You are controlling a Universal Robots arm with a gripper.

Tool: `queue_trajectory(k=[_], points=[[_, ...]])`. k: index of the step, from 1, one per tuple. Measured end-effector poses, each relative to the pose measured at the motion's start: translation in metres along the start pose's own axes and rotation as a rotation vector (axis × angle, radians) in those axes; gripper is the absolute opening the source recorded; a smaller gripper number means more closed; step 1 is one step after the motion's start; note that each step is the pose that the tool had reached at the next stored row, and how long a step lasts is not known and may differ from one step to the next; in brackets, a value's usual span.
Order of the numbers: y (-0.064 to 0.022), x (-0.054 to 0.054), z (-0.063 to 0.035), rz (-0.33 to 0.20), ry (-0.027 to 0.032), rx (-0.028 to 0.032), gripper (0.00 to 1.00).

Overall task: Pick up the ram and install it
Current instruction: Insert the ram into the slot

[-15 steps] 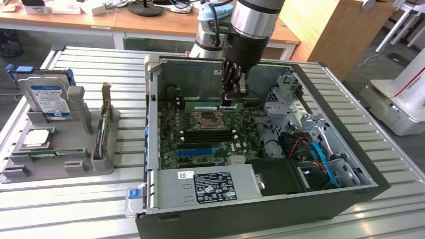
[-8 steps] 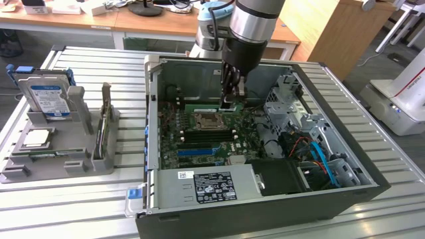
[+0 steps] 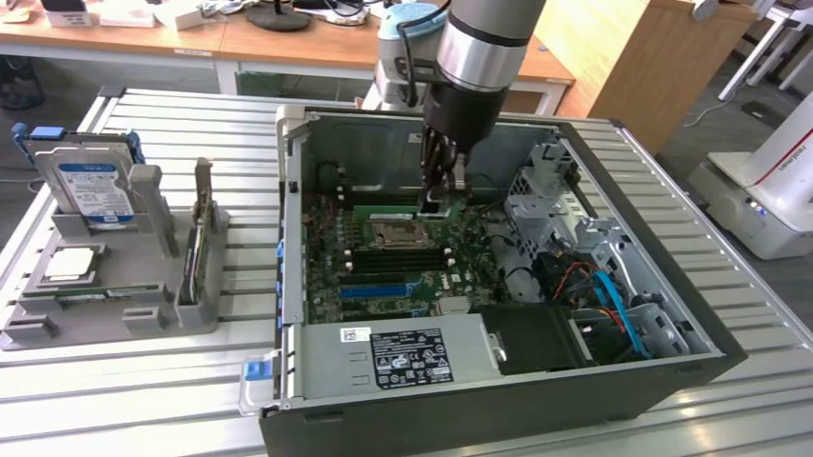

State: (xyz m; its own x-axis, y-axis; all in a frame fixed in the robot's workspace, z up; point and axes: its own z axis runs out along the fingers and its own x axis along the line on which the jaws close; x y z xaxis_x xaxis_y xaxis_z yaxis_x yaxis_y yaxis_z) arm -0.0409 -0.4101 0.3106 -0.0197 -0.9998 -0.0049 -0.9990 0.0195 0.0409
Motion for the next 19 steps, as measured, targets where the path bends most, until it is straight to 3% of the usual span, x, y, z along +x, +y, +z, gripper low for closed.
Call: queue_trajectory(k=[10,13,19], points=[[-0.0006,0.0,0.0139,0.0,0.0,0.0,0.12],[-0.0013,0.0,0.0319,0.0,-0.0001,0.0,0.12],[-0.0015,0.0,0.0376,0.0,0.0002,0.0,0.12]])
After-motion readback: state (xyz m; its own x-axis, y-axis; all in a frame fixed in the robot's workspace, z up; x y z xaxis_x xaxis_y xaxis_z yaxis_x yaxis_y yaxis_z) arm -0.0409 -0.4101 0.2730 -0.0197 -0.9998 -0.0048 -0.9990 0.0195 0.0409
